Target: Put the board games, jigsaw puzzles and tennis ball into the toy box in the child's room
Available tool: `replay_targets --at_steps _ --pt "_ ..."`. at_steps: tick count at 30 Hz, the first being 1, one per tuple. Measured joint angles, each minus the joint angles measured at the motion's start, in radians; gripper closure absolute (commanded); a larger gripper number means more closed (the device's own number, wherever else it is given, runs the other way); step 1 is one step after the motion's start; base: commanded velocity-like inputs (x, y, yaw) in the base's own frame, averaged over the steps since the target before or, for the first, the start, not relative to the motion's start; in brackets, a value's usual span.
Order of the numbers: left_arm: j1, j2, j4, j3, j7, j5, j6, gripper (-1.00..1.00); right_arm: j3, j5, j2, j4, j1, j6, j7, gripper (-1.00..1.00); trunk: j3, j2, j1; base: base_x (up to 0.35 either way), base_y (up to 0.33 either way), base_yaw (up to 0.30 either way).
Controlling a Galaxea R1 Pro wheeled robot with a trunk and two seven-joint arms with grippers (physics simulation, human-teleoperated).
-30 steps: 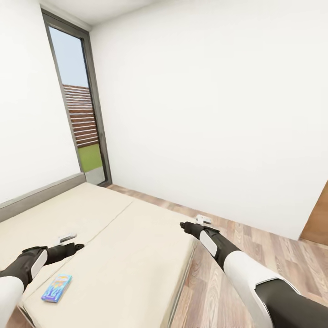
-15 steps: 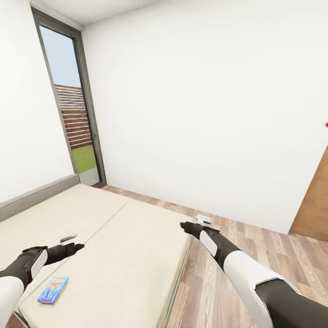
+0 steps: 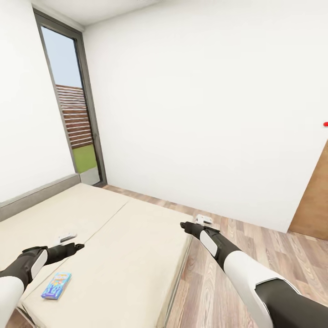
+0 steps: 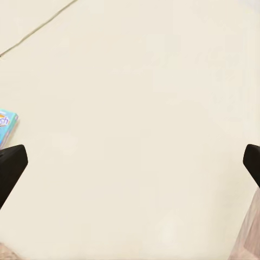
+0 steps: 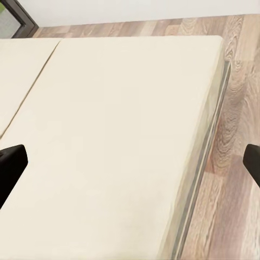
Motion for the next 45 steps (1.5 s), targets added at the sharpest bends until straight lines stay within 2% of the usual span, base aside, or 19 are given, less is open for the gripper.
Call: replay_targets --at_steps 45 --pt "0.0 0.0 0.0 0.001 0.0 -0.001 0.0 -1.0 0.0 -0.001 0.0 0.0 0.0 0.001 0.0 -1.0 0.013 0.0 0.0 -0.029 0.081 -0.129"
